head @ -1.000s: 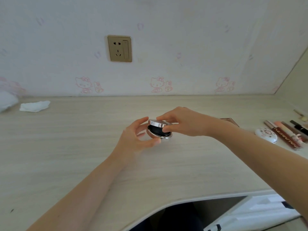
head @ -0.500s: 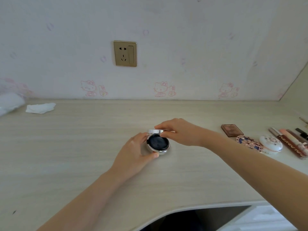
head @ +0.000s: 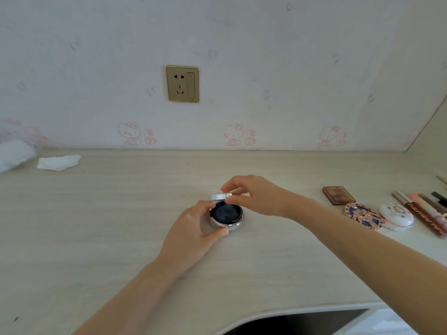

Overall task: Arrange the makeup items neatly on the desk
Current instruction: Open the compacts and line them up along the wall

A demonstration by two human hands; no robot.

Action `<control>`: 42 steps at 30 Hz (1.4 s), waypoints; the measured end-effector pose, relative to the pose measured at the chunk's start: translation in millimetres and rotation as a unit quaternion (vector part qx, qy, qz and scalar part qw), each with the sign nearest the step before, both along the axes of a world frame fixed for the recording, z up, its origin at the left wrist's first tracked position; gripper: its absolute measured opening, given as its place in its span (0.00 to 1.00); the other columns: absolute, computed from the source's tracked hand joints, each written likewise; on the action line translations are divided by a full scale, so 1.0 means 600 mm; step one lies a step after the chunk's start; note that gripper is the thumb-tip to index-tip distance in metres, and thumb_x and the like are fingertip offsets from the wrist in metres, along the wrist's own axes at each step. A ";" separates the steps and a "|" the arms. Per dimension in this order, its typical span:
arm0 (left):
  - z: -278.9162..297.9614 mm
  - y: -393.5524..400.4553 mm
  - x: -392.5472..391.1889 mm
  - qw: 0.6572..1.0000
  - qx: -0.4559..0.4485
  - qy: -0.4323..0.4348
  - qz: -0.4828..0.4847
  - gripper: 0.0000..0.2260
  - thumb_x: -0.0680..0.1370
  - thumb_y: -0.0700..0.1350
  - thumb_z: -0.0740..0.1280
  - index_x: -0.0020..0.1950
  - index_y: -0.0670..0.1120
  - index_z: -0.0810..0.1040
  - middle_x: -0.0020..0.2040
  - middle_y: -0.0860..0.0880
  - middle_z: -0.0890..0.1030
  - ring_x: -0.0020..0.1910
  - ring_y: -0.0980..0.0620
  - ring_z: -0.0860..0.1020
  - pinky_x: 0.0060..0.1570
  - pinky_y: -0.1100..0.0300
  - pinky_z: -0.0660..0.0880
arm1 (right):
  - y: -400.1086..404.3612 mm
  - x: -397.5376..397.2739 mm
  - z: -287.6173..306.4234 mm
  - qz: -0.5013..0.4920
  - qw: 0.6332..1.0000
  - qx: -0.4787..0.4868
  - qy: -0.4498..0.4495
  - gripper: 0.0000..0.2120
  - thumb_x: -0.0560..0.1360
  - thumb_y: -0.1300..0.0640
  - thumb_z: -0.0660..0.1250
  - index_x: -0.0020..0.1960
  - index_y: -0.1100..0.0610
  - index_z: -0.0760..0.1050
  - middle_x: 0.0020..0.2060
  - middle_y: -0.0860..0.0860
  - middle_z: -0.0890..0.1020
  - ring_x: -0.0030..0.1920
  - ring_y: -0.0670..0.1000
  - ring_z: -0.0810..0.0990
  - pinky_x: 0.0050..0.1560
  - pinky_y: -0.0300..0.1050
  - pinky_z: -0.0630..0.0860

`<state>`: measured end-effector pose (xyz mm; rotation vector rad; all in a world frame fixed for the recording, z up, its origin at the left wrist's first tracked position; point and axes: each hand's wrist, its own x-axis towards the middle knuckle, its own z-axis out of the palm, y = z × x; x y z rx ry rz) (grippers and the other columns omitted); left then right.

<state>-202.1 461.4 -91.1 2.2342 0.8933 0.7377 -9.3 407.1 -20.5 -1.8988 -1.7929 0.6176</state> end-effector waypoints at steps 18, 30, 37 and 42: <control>0.010 0.006 -0.005 0.994 -0.089 -0.058 0.002 0.17 0.64 0.53 0.79 0.48 0.57 0.77 0.49 0.60 0.83 0.51 0.71 0.76 0.44 0.77 0.66 | 0.008 0.002 -0.017 -0.038 0.982 -0.041 0.180 0.20 0.77 0.44 0.64 0.67 0.48 0.71 0.61 0.44 0.77 0.63 0.41 0.73 0.65 0.41 0.70; 0.011 0.011 -0.011 0.991 -0.105 -0.076 -0.033 0.17 0.63 0.51 0.80 0.45 0.58 0.76 0.48 0.62 0.84 0.51 0.68 0.78 0.45 0.76 0.67 | -0.004 0.008 -0.032 -0.071 0.986 0.007 0.148 0.19 0.74 0.38 0.62 0.60 0.45 0.74 0.52 0.44 0.78 0.46 0.47 0.84 0.53 0.45 0.79; 0.013 0.008 -0.008 0.990 -0.105 -0.089 -0.039 0.18 0.63 0.49 0.80 0.47 0.57 0.76 0.53 0.57 0.83 0.55 0.67 0.77 0.50 0.77 0.67 | -0.012 0.000 -0.038 -0.031 0.937 -0.017 0.347 0.19 0.78 0.42 0.61 0.63 0.51 0.75 0.56 0.49 0.82 0.54 0.48 0.82 0.58 0.48 0.77; 0.009 0.010 -0.007 0.995 -0.088 -0.053 -0.020 0.19 0.62 0.49 0.80 0.47 0.57 0.77 0.54 0.54 0.80 0.52 0.71 0.76 0.49 0.79 0.65 | -0.004 0.001 -0.038 -0.066 0.963 0.014 0.260 0.14 0.78 0.46 0.63 0.58 0.51 0.79 0.54 0.46 0.83 0.58 0.46 0.79 0.65 0.51 0.73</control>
